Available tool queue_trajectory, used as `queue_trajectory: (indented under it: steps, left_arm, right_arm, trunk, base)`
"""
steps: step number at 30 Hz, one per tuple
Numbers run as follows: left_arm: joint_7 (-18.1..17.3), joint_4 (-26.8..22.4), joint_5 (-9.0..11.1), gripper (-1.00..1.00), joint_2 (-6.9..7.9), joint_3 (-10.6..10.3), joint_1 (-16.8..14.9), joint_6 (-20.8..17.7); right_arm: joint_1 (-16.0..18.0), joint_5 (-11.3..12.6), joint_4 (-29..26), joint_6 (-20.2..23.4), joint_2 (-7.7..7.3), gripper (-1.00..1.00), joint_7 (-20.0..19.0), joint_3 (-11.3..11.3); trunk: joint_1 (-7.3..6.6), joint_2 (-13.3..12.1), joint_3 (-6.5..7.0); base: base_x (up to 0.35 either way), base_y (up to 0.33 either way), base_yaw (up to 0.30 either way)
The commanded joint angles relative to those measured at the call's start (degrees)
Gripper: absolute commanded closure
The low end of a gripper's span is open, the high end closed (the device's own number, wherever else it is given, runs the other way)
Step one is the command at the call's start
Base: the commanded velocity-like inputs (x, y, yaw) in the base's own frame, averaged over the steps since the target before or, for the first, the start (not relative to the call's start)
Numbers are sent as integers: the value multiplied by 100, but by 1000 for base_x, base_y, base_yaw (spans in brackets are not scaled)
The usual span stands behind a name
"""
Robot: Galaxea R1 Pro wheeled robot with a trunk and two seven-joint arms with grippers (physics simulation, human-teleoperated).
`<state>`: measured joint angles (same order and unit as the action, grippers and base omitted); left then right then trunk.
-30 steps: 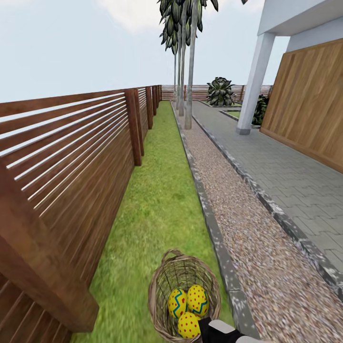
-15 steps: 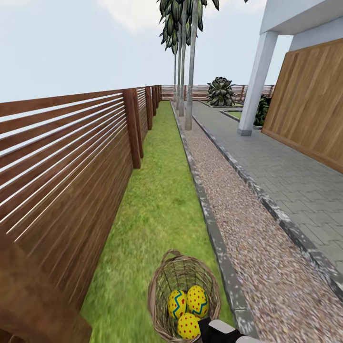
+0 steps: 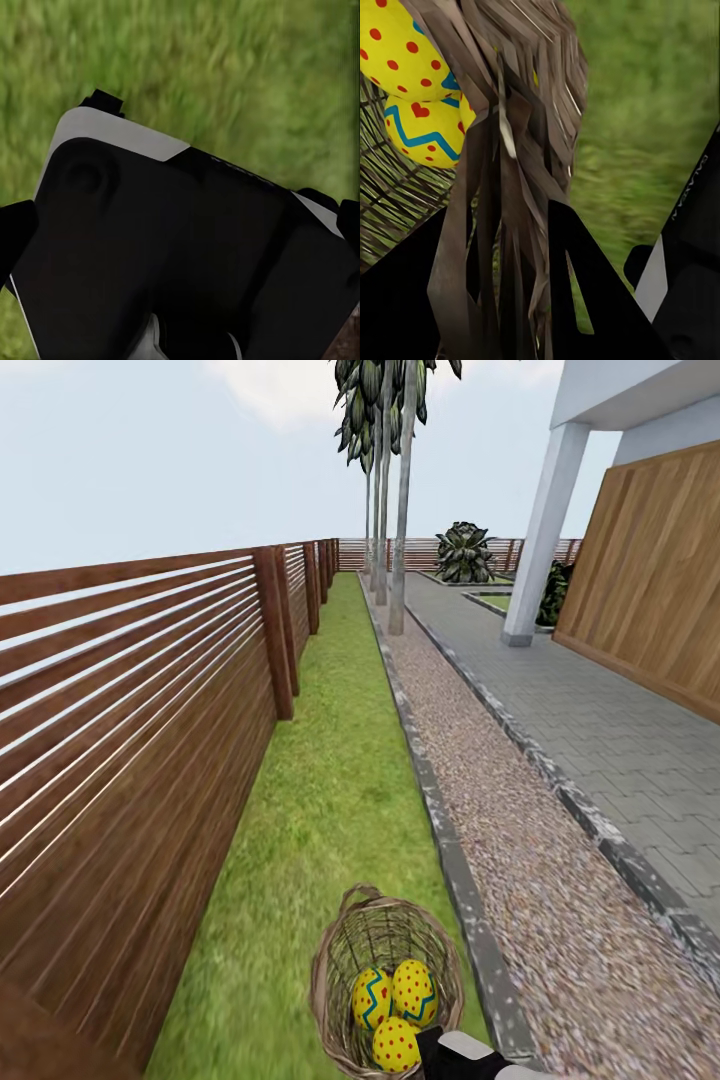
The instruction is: Take the three Easter eggs out of the wicker basket on the lawn in the garden, then place them on the lawn next to a single tree (choose any tree) so that all three eggs are next to the same tree and none are left in the basket.
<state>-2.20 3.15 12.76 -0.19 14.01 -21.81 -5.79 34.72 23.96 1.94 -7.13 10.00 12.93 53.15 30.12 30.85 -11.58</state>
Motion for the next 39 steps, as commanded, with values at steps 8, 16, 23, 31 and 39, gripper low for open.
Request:
queue_trajectory:
  steps: [8,16,23,31,39]
  left_arm:
    - [-17,10,60,-100,2,5,-7,-10]
    - [-17,10,60,-100,2,5,-7,-10]
    - [-17,10,60,-100,2,5,-7,-10]
    - [-17,10,60,-100,2,5,-7,-10]
    - [-17,10,60,-100,2,5,-7,-10]
  right_arm:
    - [8,29,9,-34,0,100,7,-18]
    - [8,29,9,-34,0,100,7,-19]
    - [8,29,9,-34,0,100,7,-21]
    - [8,29,9,-34,0,100,7,-23]
    - [8,29,9,-34,0,100,7,-23]
  trunk:
    - [5,9,-9]
    - [5,9,-9]
    - [5,9,-9]
    - [5,9,-9]
    - [5,9,-9]
  base:
    - [325,0,0]
    - [325,0,0]
    - [325,0,0]
    - [325,0,0]
    - [325,0,0]
